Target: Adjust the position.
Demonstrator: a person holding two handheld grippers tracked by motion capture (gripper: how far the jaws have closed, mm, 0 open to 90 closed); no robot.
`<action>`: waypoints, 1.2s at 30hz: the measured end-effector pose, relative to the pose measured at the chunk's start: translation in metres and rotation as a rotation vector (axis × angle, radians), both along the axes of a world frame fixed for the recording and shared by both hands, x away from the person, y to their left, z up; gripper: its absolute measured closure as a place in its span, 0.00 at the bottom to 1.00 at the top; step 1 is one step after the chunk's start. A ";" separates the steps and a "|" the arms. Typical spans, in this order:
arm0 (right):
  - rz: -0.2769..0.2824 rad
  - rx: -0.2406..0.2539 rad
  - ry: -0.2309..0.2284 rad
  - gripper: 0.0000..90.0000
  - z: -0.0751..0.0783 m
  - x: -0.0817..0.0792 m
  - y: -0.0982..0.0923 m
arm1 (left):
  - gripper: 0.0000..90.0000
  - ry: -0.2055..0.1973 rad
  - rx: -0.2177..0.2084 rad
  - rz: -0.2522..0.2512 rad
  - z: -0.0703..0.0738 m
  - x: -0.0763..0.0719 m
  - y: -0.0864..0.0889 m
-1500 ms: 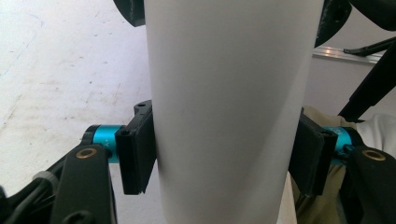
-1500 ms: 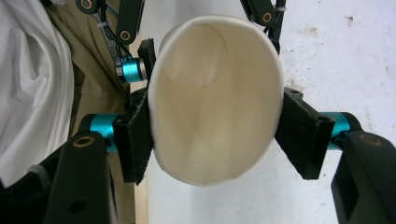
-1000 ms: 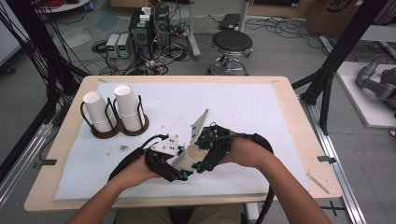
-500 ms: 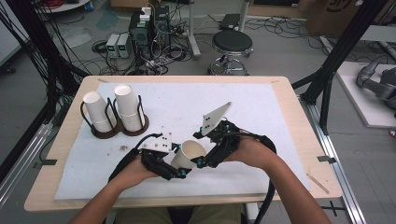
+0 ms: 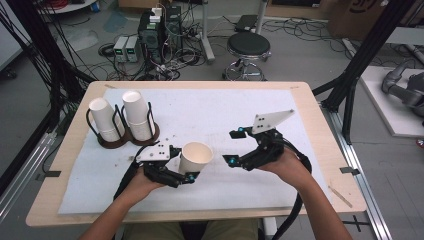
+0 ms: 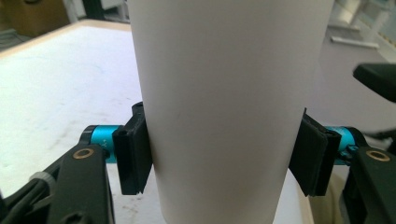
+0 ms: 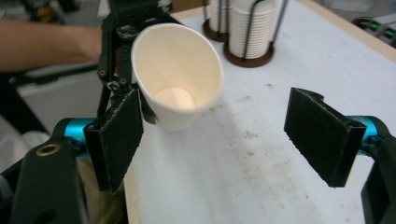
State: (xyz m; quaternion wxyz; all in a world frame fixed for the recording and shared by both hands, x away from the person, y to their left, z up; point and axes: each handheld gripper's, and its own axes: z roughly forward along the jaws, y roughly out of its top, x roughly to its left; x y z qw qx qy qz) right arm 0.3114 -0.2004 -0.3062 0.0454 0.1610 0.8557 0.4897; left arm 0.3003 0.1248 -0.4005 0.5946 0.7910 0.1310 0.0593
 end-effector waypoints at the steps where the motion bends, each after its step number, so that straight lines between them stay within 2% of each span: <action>1: -0.021 0.010 -0.004 0.23 -0.003 0.000 -0.005 | 0.36 -0.001 -0.011 0.011 0.000 0.000 0.002; 5: -0.102 0.032 0.005 0.23 -0.015 -0.002 -0.022 | 0.36 -0.017 -0.037 0.053 -0.002 0.001 0.009; 13: -0.241 0.072 -0.012 0.23 -0.036 -0.004 -0.047 | 0.35 -0.048 -0.089 0.152 -0.006 0.004 0.021; 17: -0.297 0.099 -0.027 0.23 -0.047 -0.005 -0.058 | 0.35 -0.050 -0.114 0.194 -0.009 0.005 0.027; 21: -0.346 0.114 -0.035 0.23 -0.057 -0.006 -0.065 | 0.35 -0.051 -0.132 0.218 -0.009 0.004 0.032; 25: -0.392 0.104 -0.054 0.23 -0.068 -0.008 -0.070 | 0.34 -0.052 -0.143 0.230 -0.010 0.003 0.036; 29: -0.435 0.111 -0.040 0.23 -0.078 -0.009 -0.075 | 0.34 -0.053 -0.157 0.249 -0.010 0.002 0.040; 31: -0.449 0.098 -0.042 0.23 -0.080 -0.011 -0.077 | 0.34 -0.058 -0.167 0.256 -0.009 0.003 0.042; 36: -0.499 0.088 -0.093 0.23 -0.077 -0.016 -0.086 | 0.34 -0.064 -0.188 0.274 -0.007 0.003 0.048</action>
